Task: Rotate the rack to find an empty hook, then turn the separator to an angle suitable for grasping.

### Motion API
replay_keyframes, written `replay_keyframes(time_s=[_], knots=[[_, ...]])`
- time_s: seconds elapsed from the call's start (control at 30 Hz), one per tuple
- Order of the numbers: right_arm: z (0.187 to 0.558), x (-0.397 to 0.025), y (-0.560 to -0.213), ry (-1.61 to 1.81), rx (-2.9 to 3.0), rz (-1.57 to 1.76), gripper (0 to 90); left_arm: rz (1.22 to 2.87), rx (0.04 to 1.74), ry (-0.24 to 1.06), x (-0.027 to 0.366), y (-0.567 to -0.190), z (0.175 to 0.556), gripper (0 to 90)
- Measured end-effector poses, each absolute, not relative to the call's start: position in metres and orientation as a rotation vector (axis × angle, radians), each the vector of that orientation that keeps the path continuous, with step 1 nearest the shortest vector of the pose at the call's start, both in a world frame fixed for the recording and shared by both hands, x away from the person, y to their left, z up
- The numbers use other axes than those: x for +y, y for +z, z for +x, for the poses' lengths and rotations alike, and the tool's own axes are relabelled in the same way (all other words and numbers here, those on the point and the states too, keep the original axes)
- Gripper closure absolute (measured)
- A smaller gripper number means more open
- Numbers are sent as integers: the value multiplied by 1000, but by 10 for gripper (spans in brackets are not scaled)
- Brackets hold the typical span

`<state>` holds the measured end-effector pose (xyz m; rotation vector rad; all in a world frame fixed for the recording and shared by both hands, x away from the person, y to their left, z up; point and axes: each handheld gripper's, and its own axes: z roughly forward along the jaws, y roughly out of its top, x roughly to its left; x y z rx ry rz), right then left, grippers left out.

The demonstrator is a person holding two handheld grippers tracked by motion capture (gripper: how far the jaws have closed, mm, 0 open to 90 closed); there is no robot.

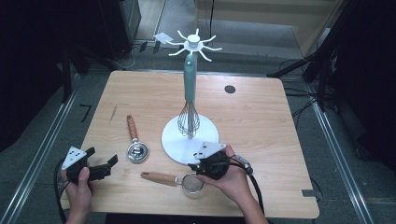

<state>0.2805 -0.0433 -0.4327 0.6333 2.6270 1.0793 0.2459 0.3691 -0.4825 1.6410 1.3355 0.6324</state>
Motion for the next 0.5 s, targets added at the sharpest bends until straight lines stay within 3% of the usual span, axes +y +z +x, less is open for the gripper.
replay_keyframes(time_s=[0.5], knots=[[277,-17,-442,983,2745,571,595,1651,1328,629,369,-482,246,0]])
